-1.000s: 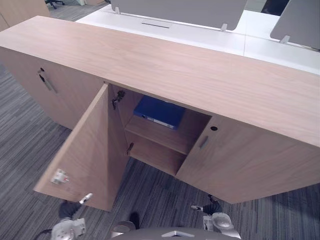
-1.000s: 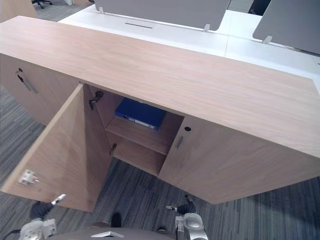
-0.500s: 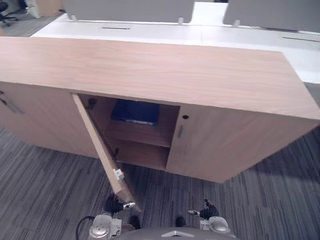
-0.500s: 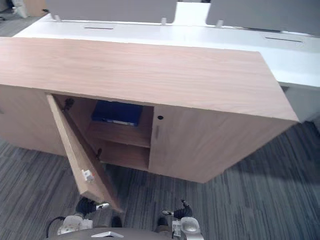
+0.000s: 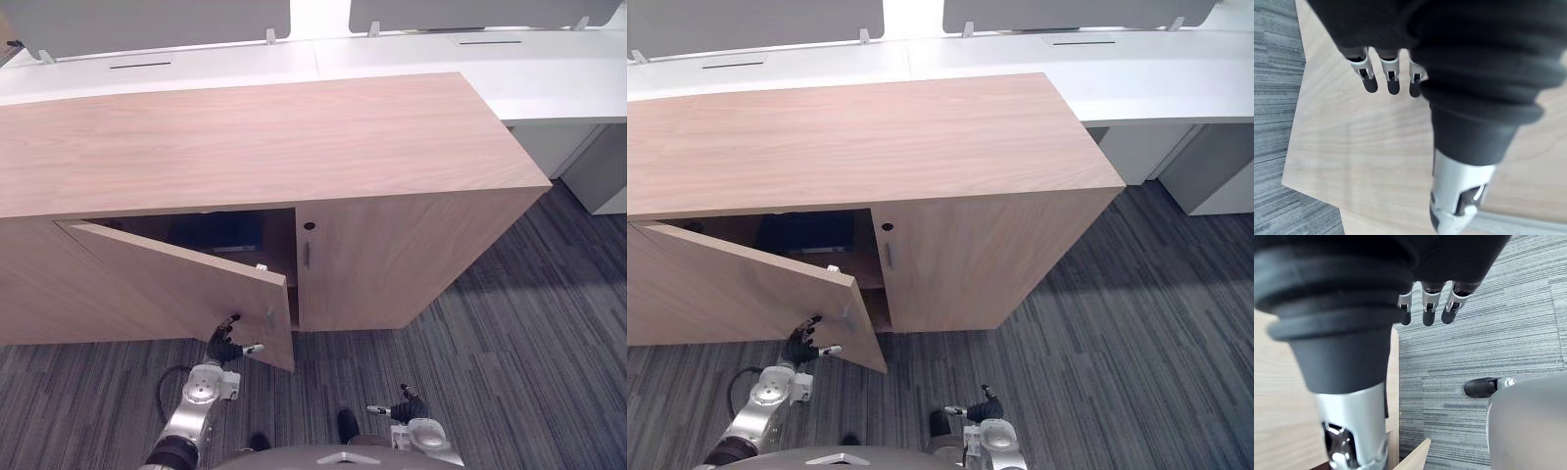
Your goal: Walk over to the cabinet, pick up the folder, carry it to the office cabinet, place the folder inside the office cabinet, then close the office cabinet door
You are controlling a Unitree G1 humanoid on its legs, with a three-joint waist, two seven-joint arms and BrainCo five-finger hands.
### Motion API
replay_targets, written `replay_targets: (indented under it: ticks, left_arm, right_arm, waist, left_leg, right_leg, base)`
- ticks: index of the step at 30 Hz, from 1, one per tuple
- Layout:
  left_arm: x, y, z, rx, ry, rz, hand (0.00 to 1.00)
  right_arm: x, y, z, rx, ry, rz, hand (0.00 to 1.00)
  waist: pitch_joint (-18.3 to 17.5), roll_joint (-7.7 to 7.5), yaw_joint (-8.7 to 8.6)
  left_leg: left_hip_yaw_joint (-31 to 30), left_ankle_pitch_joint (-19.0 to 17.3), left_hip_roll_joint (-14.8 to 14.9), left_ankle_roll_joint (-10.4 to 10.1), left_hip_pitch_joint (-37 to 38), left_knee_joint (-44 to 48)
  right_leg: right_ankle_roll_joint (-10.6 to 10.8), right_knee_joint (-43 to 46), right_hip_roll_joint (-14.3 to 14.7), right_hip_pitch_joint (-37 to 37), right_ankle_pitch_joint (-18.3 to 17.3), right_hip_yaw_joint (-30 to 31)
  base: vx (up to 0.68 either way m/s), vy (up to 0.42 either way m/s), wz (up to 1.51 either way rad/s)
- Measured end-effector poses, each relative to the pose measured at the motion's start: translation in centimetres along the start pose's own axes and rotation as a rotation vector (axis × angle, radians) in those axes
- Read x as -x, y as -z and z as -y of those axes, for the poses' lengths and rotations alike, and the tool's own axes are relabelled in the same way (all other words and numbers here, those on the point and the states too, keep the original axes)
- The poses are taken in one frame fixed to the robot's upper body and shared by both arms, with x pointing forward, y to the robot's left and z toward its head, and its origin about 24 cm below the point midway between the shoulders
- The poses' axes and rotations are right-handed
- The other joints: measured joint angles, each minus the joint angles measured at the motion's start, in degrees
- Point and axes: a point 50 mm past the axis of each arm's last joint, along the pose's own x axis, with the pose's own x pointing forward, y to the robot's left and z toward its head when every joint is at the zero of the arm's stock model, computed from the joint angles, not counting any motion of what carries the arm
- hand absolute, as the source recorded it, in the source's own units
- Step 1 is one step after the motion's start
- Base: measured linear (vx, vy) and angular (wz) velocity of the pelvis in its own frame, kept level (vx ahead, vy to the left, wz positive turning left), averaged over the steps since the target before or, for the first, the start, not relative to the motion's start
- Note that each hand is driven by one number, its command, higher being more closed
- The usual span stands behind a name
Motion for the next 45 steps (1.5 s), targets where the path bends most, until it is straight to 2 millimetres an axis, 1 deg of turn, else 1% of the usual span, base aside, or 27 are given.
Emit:
replay_targets:
  ticks: [3,5,8,11,12,14,17,18,19,21,22,24,26,29,35,37,40,45]
  left_arm:
    - [0.0,0.2,-0.1,0.006,-0.015,-0.011,0.0]
    - [0.2,1.2,-0.3,0.005,-0.021,-0.05,0.0]
    - [1.0,3.4,-0.7,0.011,-0.04,-0.136,0.0]
    - [2.4,6.7,-1.3,0.025,-0.06,-0.266,0.0]
    - [2.7,7.2,-1.4,0.028,-0.06,-0.289,0.0]
    - [3.8,9.4,-1.7,0.036,-0.076,-0.384,0.0]
    - [5.3,11.3,-2.4,0.048,-0.111,-0.467,0.0]
    - [5.5,11.5,-2.5,0.054,-0.118,-0.478,0.0]
    - [5.9,12.0,-2.7,0.067,-0.132,-0.503,0.0]
    - [6.5,12.7,-2.8,0.101,-0.155,-0.534,0.0]
    - [6.9,13.1,-3.0,0.116,-0.171,-0.547,0.0]
    - [7.6,13.8,-3.1,0.129,-0.186,-0.578,0.0]
    - [8.1,14.4,-3.2,0.141,-0.193,-0.61,0.0]
    - [8.5,14.7,-3.2,0.148,-0.198,-0.623,0.0]
    - [8.7,14.9,-3.1,0.161,-0.204,-0.636,0.0]
    - [8.7,15.0,-3.1,0.161,-0.203,-0.641,0.0]
    - [8.9,15.2,-2.9,0.163,-0.2,-0.656,0.0]
    - [8.9,15.2,-3.0,0.159,-0.199,-0.656,0.0]
  right_arm:
    - [0.0,0.1,0.3,0.0,0.009,-0.007,0.0]
    - [0.0,0.2,0.6,-0.011,0.018,-0.013,0.0]
    - [-0.1,0.4,0.6,-0.013,0.019,-0.023,0.0]
    - [-0.1,0.8,0.5,-0.012,0.017,-0.046,0.0]
    - [-0.1,0.8,0.5,-0.012,0.017,-0.049,0.0]
    - [-0.2,1.1,0.5,-0.016,0.015,-0.064,0.0]
    - [-0.1,1.3,0.6,-0.026,0.02,-0.078,0.0]
    - [-0.1,1.4,0.6,-0.029,0.021,-0.081,0.0]
    - [-0.1,1.6,0.7,-0.043,0.027,-0.09,0.0]
    - [-0.1,2.0,0.8,-0.052,0.032,-0.111,0.0]
    - [-0.1,1.9,0.8,-0.053,0.032,-0.109,0.0]
    - [-0.1,1.8,0.7,-0.054,0.03,-0.107,0.0]
    - [-0.1,1.8,0.7,-0.055,0.03,-0.107,0.0]
    - [-0.1,1.9,0.8,-0.061,0.033,-0.114,0.0]
    - [-0.1,2.1,0.8,-0.06,0.032,-0.128,0.0]
    - [-0.1,2.1,0.8,-0.063,0.034,-0.13,0.0]
    - [-0.1,2.3,0.8,-0.07,0.035,-0.141,0.0]
    - [-0.1,2.6,0.8,-0.069,0.034,-0.156,0.0]
  waist:
    - [-0.1,0.0,-0.17]
    - [-0.1,0.0,-0.21]
    - [-0.4,-0.23,-0.06]
    - [-0.8,-0.74,0.2]
    - [-0.9,-0.82,0.29]
    - [-1.1,-1.09,0.53]
    - [-1.3,-1.45,0.87]
    - [-1.3,-1.56,1.05]
    - [-1.4,-1.63,1.74]
    - [-1.4,-1.65,2.06]
    - [-1.5,-1.69,2.29]
    - [-1.6,-1.89,2.47]
    - [-1.7,-1.99,2.6]
    - [-1.7,-1.96,2.92]
    - [-2.1,-1.91,3.43]
    - [-2.2,-1.77,3.2]
    - [-2.5,-1.73,3.83]
    - [-2.7,-2.0,3.86]
  left_leg:
    - [0.1,0.0,0.1,-0.1,0.1,0.0]
    - [0.2,-0.1,0.1,-0.1,0.2,0.0]
    - [0.9,-0.1,0.3,-0.2,0.4,0.0]
    - [1.3,-0.2,0.3,-0.3,0.4,0.0]
    - [1.2,-0.2,0.3,-0.3,0.4,0.0]
    - [0.8,-0.2,0.1,-0.3,0.4,0.0]
    - [-0.3,-0.2,-0.3,-0.3,0.3,0.0]
    - [-0.3,-0.2,-0.3,-0.3,0.3,0.0]
    - [-0.5,-0.2,-0.6,-0.3,0.3,0.0]
    - [-0.8,-0.3,-0.9,-0.4,0.3,0.0]
    - [-0.9,-0.5,-1.1,-0.7,0.3,0.0]
    - [-0.9,-0.5,-1.3,-0.8,0.3,0.0]
    - [-0.9,-0.6,-1.5,-0.8,0.3,0.0]
    - [-1.1,-0.7,-1.9,-0.8,0.4,0.0]
    - [-2.2,-0.7,-2.4,-0.8,0.3,0.0]
    - [-3.4,-0.7,-2.7,-0.7,0.2,0.0]
    - [-3.8,-0.7,-3.0,-0.4,0.2,0.0]
    - [-5.5,-0.2,-3.4,0.3,0.1,0.0]
  right_leg:
    - [0.0,0.0,0.1,0.0,0.0,0.0]
    - [0.0,0.0,0.1,0.1,0.0,0.2]
    - [-0.1,-0.2,0.4,0.0,0.2,1.3]
    - [-0.2,-0.4,0.6,-0.1,0.4,1.4]
    - [-0.2,-0.4,0.6,-0.1,0.4,1.4]
    - [-0.1,-0.4,0.5,0.0,0.4,1.6]
    - [0.0,-0.4,0.1,0.1,0.3,1.3]
    - [0.1,-0.5,0.1,0.1,0.2,1.3]
    - [0.2,-0.7,-0.2,0.1,0.1,1.3]
    - [0.4,-0.7,-0.5,0.2,0.1,1.2]
    - [0.5,-0.7,-0.7,0.2,0.1,1.2]
    - [0.7,-0.7,-0.9,0.2,0.2,1.1]
    - [0.8,-0.7,-1.1,0.1,0.3,1.2]
    - [0.8,-0.7,-1.5,0.1,0.3,1.2]
    - [0.9,-0.7,-2.0,0.2,0.2,0.6]
    - [1.0,-0.7,-2.4,0.5,0.1,-0.4]
    - [1.3,-0.7,-2.6,0.7,-0.1,-0.6]
    - [1.5,-0.7,-3.0,1.5,-0.3,-2.2]
  base:
    - [-0.04,-0.036,-0.02]
    - [-0.03,-0.026,-0.04]
    - [-0.03,-0.024,-0.12]
    - [-0.04,-0.033,-0.07]
    - [-0.04,-0.028,0.02]
    - [-0.04,-0.021,0.05]
    - [-0.04,-0.012,0.09]
    - [-0.04,-0.011,0.05]
    - [-0.04,-0.01,0.02]
    - [-0.05,-0.006,0.04]
    - [-0.04,-0.002,0.03]
    - [-0.05,-0.008,-0.01]
    - [-0.06,-0.018,-0.02]
    - [-0.05,-0.016,-0.01]
    - [-0.03,-0.021,0.04]
    - [-0.02,-0.024,0.17]
    - [-0.01,-0.02,0.1]
    - [-0.01,-0.025,0.16]
